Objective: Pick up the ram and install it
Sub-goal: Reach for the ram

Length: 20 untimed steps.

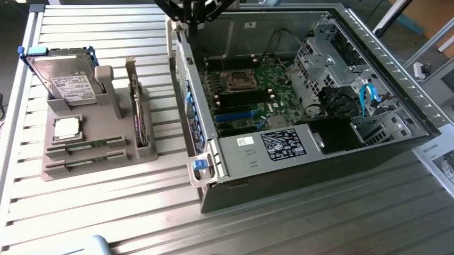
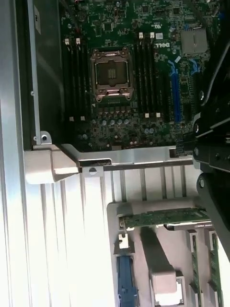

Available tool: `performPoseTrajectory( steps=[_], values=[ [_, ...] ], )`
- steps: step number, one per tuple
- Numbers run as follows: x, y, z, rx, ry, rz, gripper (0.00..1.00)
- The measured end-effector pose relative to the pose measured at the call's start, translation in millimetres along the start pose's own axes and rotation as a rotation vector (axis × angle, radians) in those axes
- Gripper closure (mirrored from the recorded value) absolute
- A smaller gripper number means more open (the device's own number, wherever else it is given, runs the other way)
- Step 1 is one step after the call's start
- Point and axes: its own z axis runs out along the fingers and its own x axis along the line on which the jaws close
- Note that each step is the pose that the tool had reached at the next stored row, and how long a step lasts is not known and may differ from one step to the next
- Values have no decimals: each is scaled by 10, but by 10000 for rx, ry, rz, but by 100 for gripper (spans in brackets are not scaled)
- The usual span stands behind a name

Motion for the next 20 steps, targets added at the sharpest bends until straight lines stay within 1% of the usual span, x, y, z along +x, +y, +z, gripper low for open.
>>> performPoseTrajectory(
  steps=[4, 6, 8, 10, 12, 14, 16, 18, 20],
  values=[
    [227, -17, -7, 1, 1, 0, 88],
    [395, -30, -10, -1, -1, 0, 88],
    [595, -45, -16, -1, -1, 0, 88],
    [688, -52, -19, 0, 1, -1, 88],
    [827, -63, -23, -1, 0, 0, 88],
    [921, -70, -26, 0, 0, -1, 88],
    [1106, -84, -30, -1, -1, -1, 88],
    [1191, -90, -34, 0, 1, -2, 88],
    [1348, -102, -38, 1, 1, 0, 88]
  ],
)
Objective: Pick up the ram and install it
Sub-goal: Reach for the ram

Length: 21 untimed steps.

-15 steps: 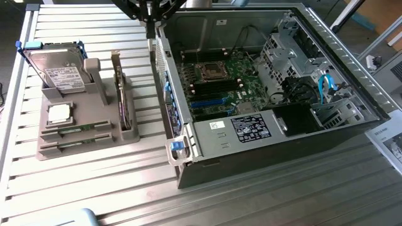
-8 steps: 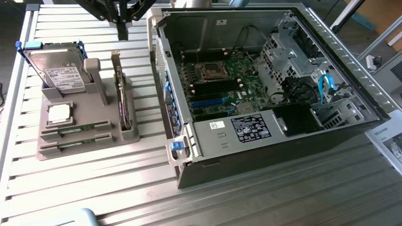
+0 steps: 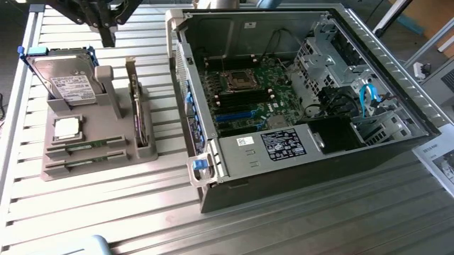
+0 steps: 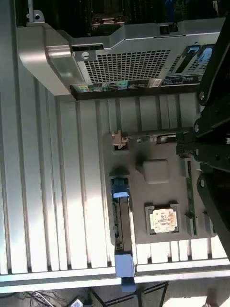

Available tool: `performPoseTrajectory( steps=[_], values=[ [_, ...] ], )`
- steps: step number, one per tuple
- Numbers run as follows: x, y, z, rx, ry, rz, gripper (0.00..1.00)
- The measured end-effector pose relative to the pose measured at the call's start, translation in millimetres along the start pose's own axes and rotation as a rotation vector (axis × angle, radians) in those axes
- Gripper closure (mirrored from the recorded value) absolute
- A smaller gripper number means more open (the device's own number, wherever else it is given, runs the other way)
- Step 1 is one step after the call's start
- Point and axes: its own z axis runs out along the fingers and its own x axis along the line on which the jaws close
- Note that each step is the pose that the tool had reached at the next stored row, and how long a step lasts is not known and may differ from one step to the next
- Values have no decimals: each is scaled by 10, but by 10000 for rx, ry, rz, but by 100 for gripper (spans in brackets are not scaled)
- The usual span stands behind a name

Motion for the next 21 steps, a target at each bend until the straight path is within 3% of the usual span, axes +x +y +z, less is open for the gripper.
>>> performPoseTrajectory(
  steps=[3, 10, 21],
  values=[
    [342, -26, -8, -2, -2, -1, 88],
    [343, -61, -11, 2, 0, 0, 88],
    [308, -510, -30, 3, -1, -1, 88]
  ],
)
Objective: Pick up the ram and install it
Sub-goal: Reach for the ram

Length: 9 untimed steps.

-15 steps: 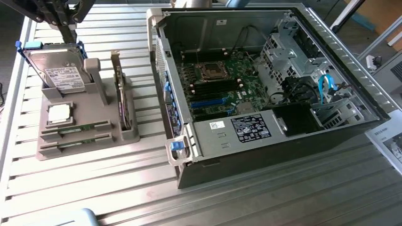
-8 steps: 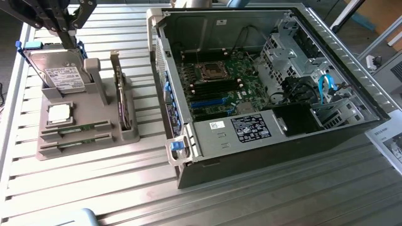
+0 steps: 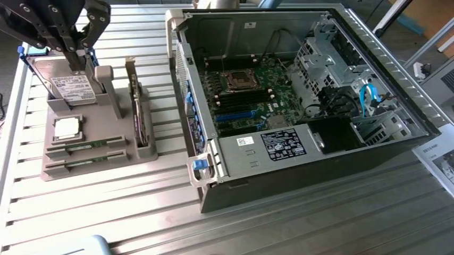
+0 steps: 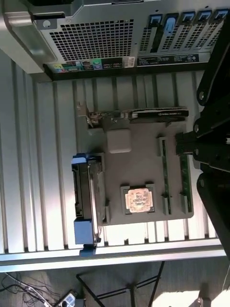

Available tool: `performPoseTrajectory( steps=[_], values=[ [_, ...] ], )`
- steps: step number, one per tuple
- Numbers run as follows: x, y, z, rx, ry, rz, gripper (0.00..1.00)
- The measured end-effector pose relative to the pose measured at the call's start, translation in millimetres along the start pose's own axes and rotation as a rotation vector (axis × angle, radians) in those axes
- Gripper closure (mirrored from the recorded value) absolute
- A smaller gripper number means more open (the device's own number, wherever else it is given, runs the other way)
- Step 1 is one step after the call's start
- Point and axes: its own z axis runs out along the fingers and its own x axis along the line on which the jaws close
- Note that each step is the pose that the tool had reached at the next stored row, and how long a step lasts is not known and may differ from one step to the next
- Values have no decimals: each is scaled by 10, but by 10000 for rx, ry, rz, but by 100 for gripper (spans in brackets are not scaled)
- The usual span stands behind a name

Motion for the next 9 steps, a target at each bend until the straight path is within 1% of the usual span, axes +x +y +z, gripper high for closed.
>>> performPoseTrajectory(
  steps=[1, 2, 8, 9],
  values=[
    [-4, -55, -2, -1, -1, -1, 88],
    [-11, -138, -6, 0, 1, 1, 88],
    [-25, -331, -14, 0, 0, 0, 88],
    [-29, -377, -15, -1, -1, 1, 88]
  ],
)
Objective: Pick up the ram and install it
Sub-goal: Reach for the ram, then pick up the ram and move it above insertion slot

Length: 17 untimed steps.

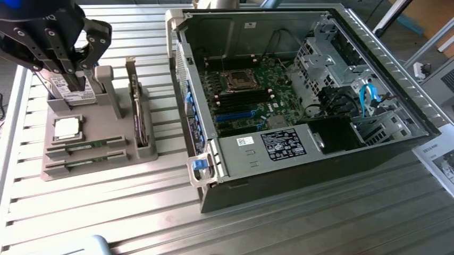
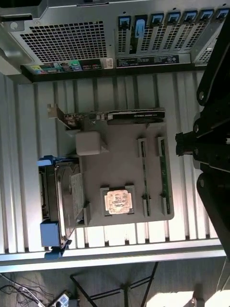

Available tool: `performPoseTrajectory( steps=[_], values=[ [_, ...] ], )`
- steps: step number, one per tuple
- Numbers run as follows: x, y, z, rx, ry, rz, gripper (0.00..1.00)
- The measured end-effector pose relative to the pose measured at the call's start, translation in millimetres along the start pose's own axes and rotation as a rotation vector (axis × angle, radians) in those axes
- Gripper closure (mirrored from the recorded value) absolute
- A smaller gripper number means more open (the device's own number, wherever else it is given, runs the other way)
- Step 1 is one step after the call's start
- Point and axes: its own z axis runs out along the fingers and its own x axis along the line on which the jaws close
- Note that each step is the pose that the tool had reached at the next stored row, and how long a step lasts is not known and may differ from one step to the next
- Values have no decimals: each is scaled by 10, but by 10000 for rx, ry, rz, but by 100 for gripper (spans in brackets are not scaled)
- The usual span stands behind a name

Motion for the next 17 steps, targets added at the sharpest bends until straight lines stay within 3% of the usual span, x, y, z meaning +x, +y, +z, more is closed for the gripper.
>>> performPoseTrajectory(
  steps=[3, 13, 17],
  values=[
    [-9, -120, -5, 3, 0, -1, 88],
    [-9, -121, -6, 3, 1, -23, 88],
    [-9, -121, -4, -29, 60, -1349, 88]
  ],
)
